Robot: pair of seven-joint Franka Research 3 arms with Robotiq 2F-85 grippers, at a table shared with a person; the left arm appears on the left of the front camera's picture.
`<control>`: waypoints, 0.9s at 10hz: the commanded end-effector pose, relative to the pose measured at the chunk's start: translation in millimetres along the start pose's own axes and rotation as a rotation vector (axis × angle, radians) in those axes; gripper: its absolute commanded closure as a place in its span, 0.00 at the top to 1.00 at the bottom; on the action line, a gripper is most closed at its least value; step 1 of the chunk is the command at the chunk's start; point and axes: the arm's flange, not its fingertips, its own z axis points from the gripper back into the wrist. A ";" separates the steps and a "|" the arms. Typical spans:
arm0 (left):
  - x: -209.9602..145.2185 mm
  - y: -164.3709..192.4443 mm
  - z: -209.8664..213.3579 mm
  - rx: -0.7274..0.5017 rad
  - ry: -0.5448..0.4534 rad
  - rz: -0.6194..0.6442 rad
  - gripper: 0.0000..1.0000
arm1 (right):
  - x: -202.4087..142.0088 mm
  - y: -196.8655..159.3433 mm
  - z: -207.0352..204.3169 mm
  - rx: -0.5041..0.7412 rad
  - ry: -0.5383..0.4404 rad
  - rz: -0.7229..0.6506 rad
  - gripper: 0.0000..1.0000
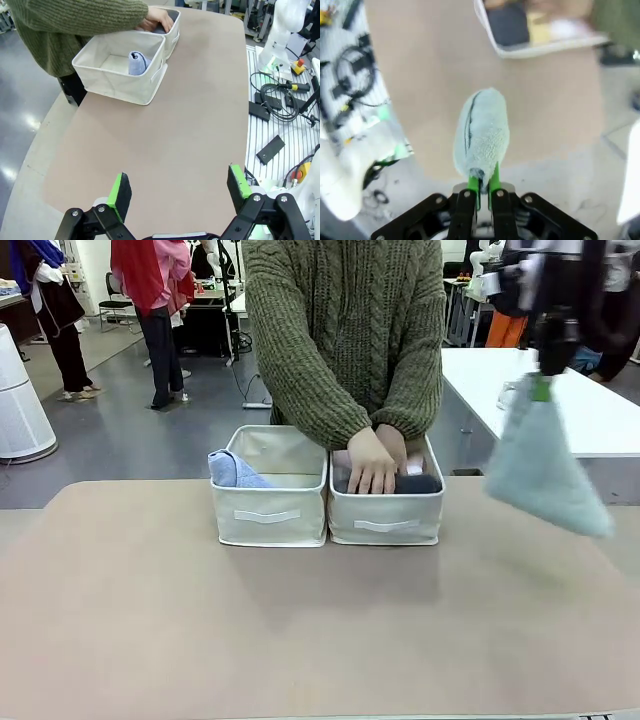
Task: Sort the towels based on their folding style.
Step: Pick up another triangle-folded towel from the table and place it in the left Fabric basket.
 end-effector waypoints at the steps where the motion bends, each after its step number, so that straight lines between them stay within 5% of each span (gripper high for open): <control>1: -1.2 -0.6 -2.3 0.019 -0.023 -0.022 1.00 | -93.6 28.9 12.2 -0.130 -0.066 -0.156 0.00; 3: -1.2 -0.6 -2.3 0.019 -0.023 -0.022 1.00 | -138.6 70.0 17.1 -0.175 -0.141 -0.128 0.00; 6: -1.2 -0.6 -2.3 0.019 -0.023 -0.022 1.00 | -143.7 95.2 4.3 -0.083 -0.257 -0.038 0.00; 7: -1.2 -0.6 -2.3 0.019 -0.023 -0.022 1.00 | -163.2 85.1 26.2 -0.139 -0.162 -0.123 0.00; 9: -1.2 -0.6 -2.3 0.019 -0.023 -0.022 1.00 | -163.2 85.1 26.2 -0.139 -0.162 -0.123 0.00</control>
